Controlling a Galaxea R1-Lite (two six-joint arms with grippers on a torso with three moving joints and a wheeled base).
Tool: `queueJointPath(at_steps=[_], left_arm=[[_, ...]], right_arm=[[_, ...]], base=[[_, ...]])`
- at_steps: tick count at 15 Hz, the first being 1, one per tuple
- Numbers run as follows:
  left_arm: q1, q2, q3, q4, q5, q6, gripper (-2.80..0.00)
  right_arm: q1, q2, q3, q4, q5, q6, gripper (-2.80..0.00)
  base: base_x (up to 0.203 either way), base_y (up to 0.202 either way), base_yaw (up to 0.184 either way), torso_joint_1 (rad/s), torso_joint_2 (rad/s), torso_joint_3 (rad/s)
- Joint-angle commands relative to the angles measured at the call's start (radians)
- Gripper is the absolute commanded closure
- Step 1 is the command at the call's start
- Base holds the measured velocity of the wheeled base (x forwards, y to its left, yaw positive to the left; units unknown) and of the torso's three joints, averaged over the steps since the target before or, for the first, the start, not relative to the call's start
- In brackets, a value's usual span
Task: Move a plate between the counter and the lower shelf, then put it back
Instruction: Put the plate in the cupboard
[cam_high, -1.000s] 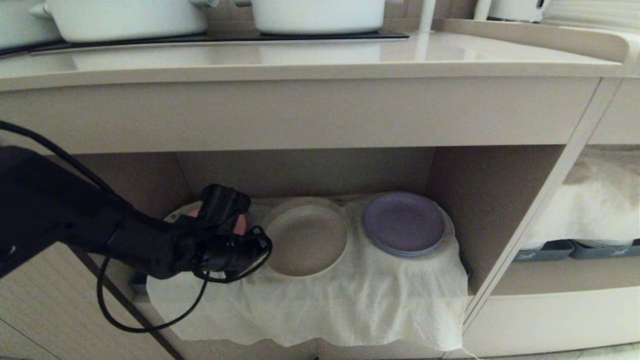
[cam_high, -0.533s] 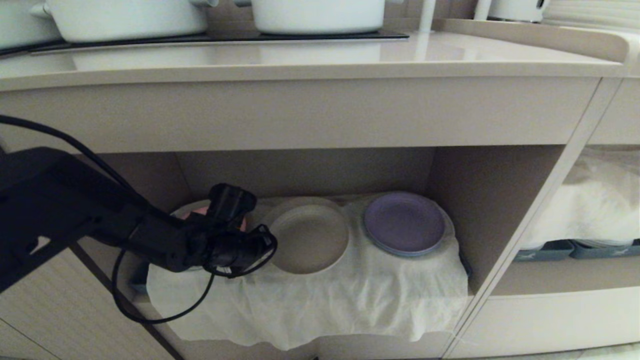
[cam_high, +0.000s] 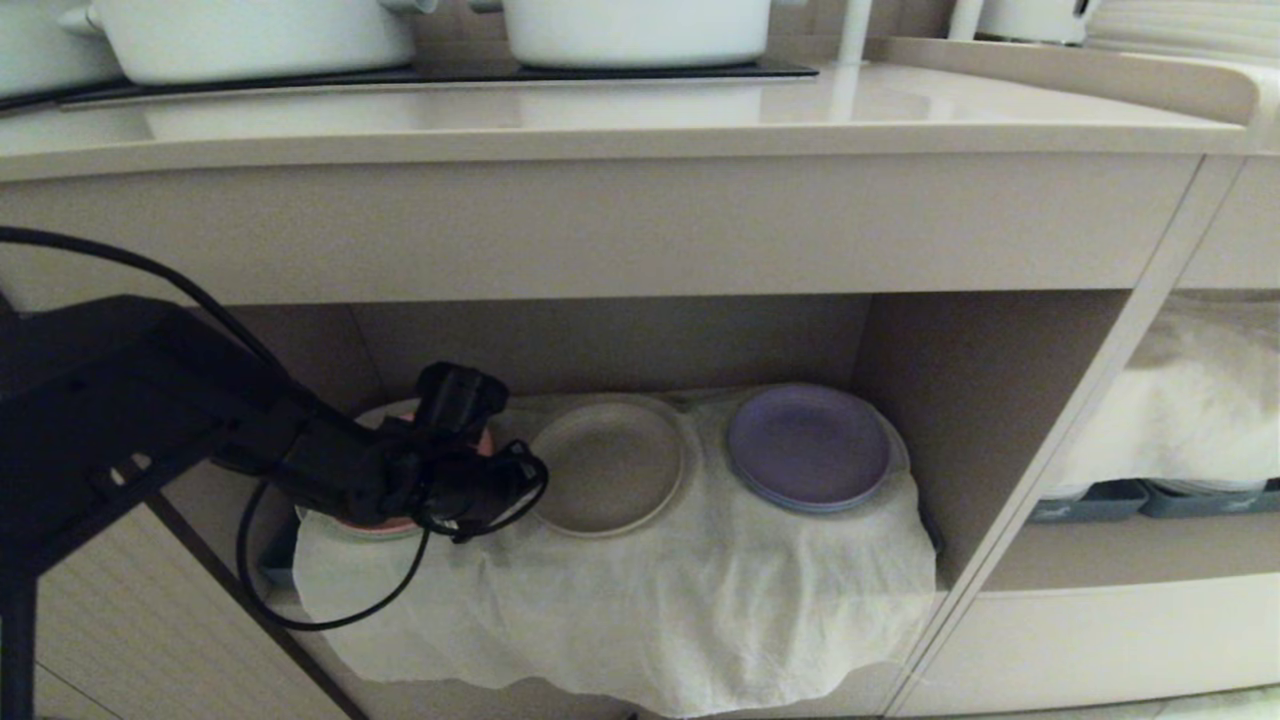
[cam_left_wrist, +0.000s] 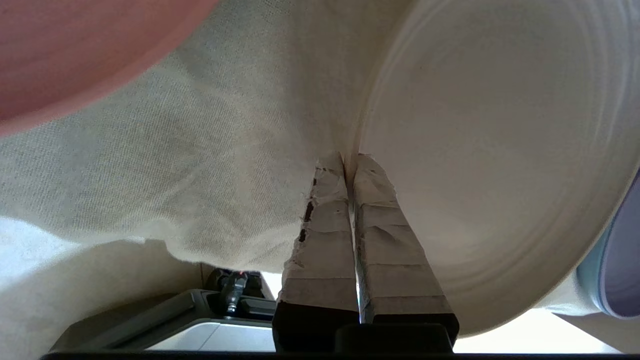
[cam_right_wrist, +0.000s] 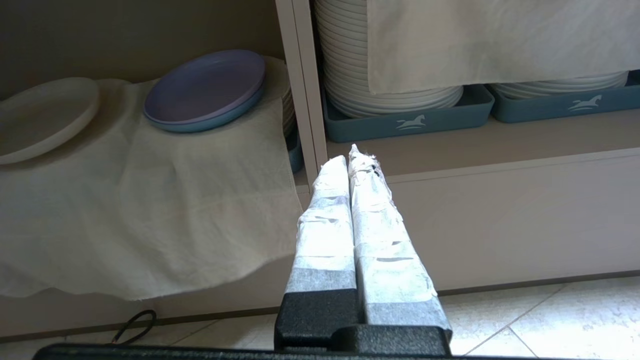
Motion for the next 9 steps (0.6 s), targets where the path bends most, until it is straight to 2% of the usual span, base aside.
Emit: queueJointPath(at_steps=[1, 9], left_arm=[[0.0, 0.012, -0.007, -0.002, 0.0, -0.006, 0.0], [0.0, 0.047, -0.042, 0.0, -0.002, -0.008, 0.0]], right_arm=[[0.0, 0.0, 0.0, -0.001, 0.0, 0.001, 0.0], [0.0, 0.0, 0.0, -0.001, 0.0, 0.001, 0.0]], base=[[0.0, 0.0, 0.0, 0.0, 0.0, 0.0], [0.0, 0.0, 0.0, 0.0, 0.0, 0.0]])
